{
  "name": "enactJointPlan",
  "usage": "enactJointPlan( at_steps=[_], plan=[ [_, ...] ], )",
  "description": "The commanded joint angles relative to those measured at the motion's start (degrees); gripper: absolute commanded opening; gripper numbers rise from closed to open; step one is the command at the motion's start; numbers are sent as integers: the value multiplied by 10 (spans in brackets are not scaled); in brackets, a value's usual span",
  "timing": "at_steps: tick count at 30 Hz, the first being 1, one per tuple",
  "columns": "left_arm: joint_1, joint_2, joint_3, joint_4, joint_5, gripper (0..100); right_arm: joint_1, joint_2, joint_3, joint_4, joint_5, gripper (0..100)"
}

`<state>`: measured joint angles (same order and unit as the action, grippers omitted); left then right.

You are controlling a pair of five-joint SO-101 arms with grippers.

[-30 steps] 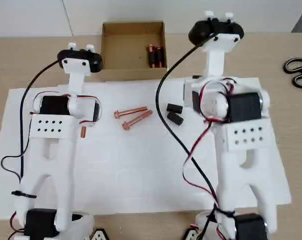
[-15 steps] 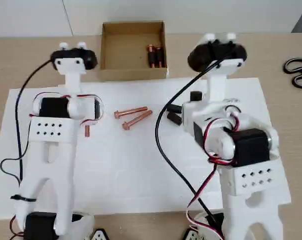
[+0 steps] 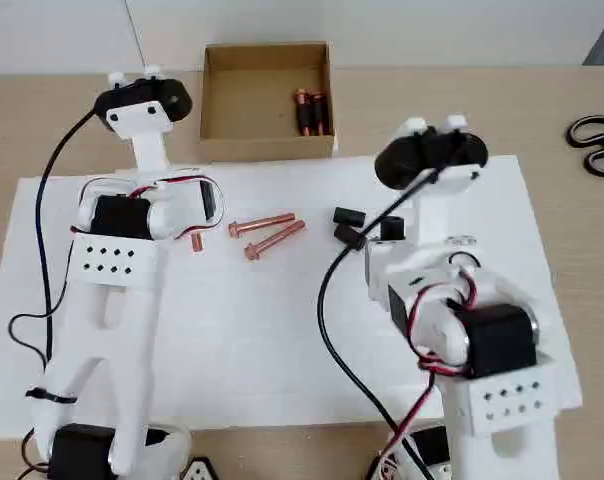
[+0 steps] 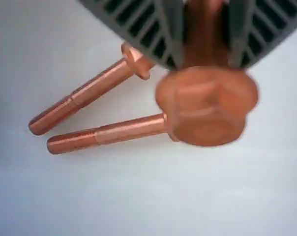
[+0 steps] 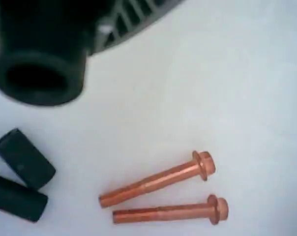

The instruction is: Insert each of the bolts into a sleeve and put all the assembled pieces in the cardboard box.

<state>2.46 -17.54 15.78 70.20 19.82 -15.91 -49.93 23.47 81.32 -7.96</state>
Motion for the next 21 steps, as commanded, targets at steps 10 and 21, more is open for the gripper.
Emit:
enactJointPlan(
  at_steps=[10,21],
  plan=[
    [55,-26,-28,-91,49,6,-5,-307,387,-357,-8,3],
    [169,-32,-31,-149,79,6,-54,-533,624,-416,-3,3]
  ],
)
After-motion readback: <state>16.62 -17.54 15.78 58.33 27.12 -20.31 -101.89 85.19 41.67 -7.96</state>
